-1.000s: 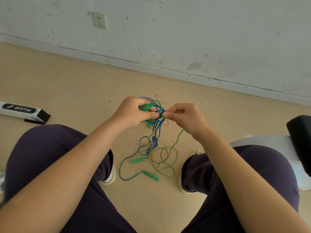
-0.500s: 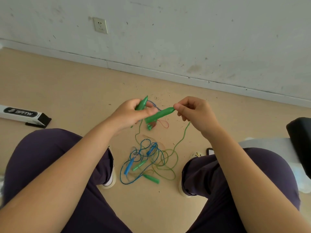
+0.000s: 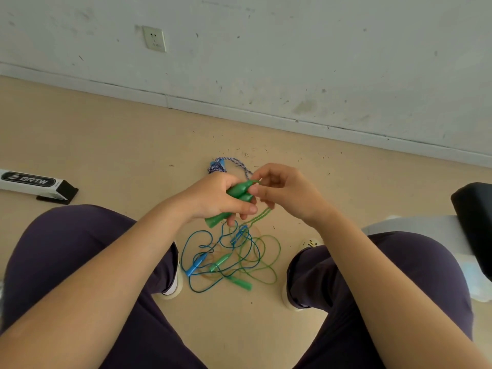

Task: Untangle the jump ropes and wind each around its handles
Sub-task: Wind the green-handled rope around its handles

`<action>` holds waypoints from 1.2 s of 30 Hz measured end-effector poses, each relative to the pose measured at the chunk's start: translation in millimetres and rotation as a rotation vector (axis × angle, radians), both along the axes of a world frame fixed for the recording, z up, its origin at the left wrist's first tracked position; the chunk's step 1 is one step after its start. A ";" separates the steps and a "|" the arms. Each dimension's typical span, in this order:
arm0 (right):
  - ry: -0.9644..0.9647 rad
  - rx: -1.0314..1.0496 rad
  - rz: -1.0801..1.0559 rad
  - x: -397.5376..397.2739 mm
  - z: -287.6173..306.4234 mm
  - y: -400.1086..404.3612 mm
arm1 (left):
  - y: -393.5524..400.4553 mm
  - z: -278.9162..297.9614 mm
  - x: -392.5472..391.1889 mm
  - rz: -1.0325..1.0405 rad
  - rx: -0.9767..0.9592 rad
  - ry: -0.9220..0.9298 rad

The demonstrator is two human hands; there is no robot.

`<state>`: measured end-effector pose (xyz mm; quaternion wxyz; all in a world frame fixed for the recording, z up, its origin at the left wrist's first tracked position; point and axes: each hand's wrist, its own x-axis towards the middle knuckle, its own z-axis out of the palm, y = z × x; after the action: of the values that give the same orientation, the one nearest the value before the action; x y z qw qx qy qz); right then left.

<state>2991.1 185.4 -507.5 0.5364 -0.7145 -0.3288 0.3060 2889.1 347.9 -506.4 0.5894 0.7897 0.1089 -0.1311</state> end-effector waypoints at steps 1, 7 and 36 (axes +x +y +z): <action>-0.009 -0.015 -0.023 0.6 1.5 -0.3 | 2.1 -0.7 0.1 0.004 0.034 0.016; 0.085 0.012 -0.091 10.1 6.2 -8.3 | 12.9 -1.8 -0.6 -0.016 -0.018 0.090; -0.161 -0.103 -0.042 -5.6 2.3 4.0 | 1.9 -9.5 4.0 0.009 0.195 0.087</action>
<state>2985.5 189.4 -505.2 0.4771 -0.7703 -0.3394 0.2527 2893.1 349.8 -516.0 0.5049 0.8365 0.1500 -0.1515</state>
